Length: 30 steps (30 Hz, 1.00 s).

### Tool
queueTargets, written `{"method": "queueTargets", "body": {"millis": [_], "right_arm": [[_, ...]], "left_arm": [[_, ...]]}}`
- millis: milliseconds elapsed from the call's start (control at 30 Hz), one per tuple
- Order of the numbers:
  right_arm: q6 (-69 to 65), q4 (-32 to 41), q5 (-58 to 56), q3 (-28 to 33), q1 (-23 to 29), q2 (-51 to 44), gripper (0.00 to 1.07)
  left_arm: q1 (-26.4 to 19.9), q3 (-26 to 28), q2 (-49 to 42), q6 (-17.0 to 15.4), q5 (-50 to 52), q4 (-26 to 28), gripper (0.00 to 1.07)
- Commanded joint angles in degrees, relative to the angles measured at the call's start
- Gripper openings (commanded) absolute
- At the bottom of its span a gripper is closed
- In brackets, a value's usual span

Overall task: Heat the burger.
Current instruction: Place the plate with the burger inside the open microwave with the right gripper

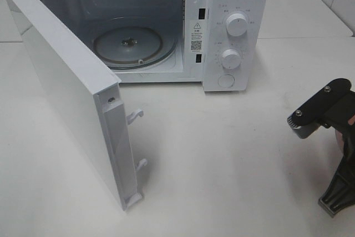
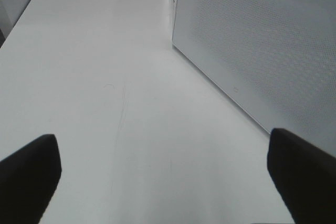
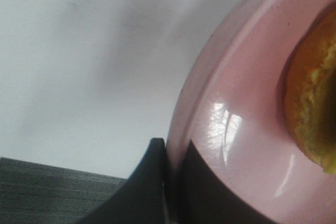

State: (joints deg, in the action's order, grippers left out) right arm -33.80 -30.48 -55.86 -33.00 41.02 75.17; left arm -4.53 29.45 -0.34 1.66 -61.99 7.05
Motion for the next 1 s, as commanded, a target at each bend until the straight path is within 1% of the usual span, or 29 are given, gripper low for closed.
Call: {"method": "queueTargets", "body": {"millis": [33, 67, 100, 133, 200, 233, 300, 367, 400, 500, 533, 667, 800, 1000], "right_arm": [[2.1, -2.6, -2.2, 0.1, 3.4, -0.6, 0.0], [2.1, -2.6, -2.2, 0.1, 3.4, -0.6, 0.0], [2.9, -2.6, -2.3, 0.1, 5.5, -0.6, 0.0], [2.9, -2.6, -2.3, 0.1, 5.5, -0.6, 0.0], [3.4, -2.6, -2.3, 0.1, 8.7, -0.6, 0.0], [3.4, -2.6, -2.3, 0.1, 8.7, -0.6, 0.0], [3.7, -3.0, -2.2, 0.1, 12.4, -0.6, 0.0], [4.0, -3.0, -2.1, 0.1, 13.1, -0.6, 0.0], [4.8, -3.4, -2.0, 0.1, 14.7, -0.6, 0.0], [5.0, -3.6, -1.8, 0.1, 15.2, -0.6, 0.0], [5.7, -4.0, -1.8, 0.1, 16.7, -0.6, 0.0], [8.5, -4.3, 0.0, 0.1, 19.1, -0.6, 0.0], [10.6, -4.4, 1.7, 0.1, 19.4, -0.6, 0.0], [13.6, -7.9, 2.4, 0.1, 19.4, -0.6, 0.0]], "left_arm": [[0.2, 0.1, -0.8, 0.0, 0.7, 0.5, 1.0], [0.2, 0.1, -0.8, 0.0, 0.7, 0.5, 1.0], [0.2, 0.1, -0.8, 0.0, 0.7, 0.5, 1.0], [0.2, 0.1, -0.8, 0.0, 0.7, 0.5, 1.0], [0.2, 0.1, -0.8, 0.0, 0.7, 0.5, 1.0], [0.2, 0.1, -0.8, 0.0, 0.7, 0.5, 1.0], [0.2, 0.1, -0.8, 0.0, 0.7, 0.5, 1.0], [0.2, 0.1, -0.8, 0.0, 0.7, 0.5, 1.0], [0.2, 0.1, -0.8, 0.0, 0.7, 0.5, 1.0], [0.2, 0.1, -0.8, 0.0, 0.7, 0.5, 1.0], [0.2, 0.1, -0.8, 0.0, 0.7, 0.5, 1.0], [0.2, 0.1, -0.8, 0.0, 0.7, 0.5, 1.0], [0.2, 0.1, -0.8, 0.0, 0.7, 0.5, 1.0], [0.2, 0.1, -0.8, 0.0, 0.7, 0.5, 1.0]]}}
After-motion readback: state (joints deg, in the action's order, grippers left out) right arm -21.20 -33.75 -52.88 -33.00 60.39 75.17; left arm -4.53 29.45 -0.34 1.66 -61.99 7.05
